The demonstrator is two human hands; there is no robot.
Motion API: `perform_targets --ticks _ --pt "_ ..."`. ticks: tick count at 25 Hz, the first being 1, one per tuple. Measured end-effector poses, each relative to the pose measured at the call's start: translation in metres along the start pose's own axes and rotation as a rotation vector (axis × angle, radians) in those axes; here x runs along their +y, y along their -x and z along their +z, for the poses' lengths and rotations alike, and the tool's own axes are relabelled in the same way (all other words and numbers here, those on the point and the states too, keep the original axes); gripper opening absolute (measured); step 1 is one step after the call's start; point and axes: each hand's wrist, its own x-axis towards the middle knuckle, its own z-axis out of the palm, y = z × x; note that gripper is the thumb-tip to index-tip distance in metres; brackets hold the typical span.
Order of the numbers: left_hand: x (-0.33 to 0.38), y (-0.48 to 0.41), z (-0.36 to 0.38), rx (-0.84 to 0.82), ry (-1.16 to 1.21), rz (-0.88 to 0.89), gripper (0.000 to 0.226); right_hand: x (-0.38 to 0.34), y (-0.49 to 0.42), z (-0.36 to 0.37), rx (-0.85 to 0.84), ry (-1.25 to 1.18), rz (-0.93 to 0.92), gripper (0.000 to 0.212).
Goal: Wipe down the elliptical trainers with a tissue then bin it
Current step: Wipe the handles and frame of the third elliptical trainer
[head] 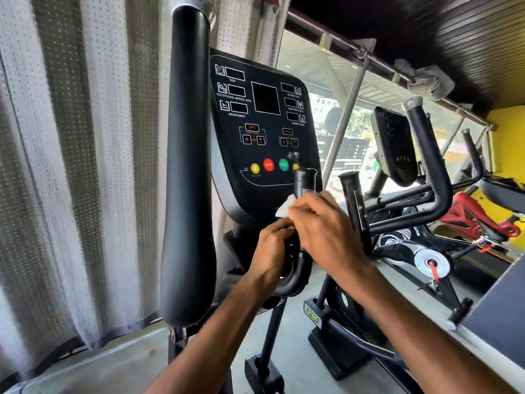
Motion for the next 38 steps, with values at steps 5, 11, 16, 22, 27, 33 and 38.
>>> perform_targets --ticks 5,11,16,22,27,33,38 --pt "-0.003 -0.001 0.002 0.008 0.022 -0.012 0.033 0.001 -0.004 0.003 0.079 -0.083 0.145 0.008" --pt "-0.002 0.0 0.002 0.018 0.018 -0.038 0.034 0.007 -0.017 0.003 0.173 -0.022 0.206 0.021" --pt "-0.003 -0.002 0.001 0.045 -0.052 -0.057 0.034 0.031 -0.052 -0.011 0.168 0.01 0.174 0.015" --pt "-0.001 0.001 0.004 0.065 -0.023 -0.075 0.031 0.038 -0.128 -0.022 -0.552 -0.015 0.182 0.036" --pt "-0.006 -0.001 -0.003 0.009 0.002 -0.093 0.029 0.038 -0.112 -0.033 -0.394 -0.009 0.068 0.015" --pt "-0.003 0.002 0.0 0.005 -0.112 0.022 0.025 0.013 -0.005 -0.008 0.01 -0.003 -0.144 0.019" --pt "-0.001 0.009 -0.001 -0.034 -0.009 -0.047 0.039 -0.003 -0.025 0.005 -0.064 0.138 0.004 0.011"
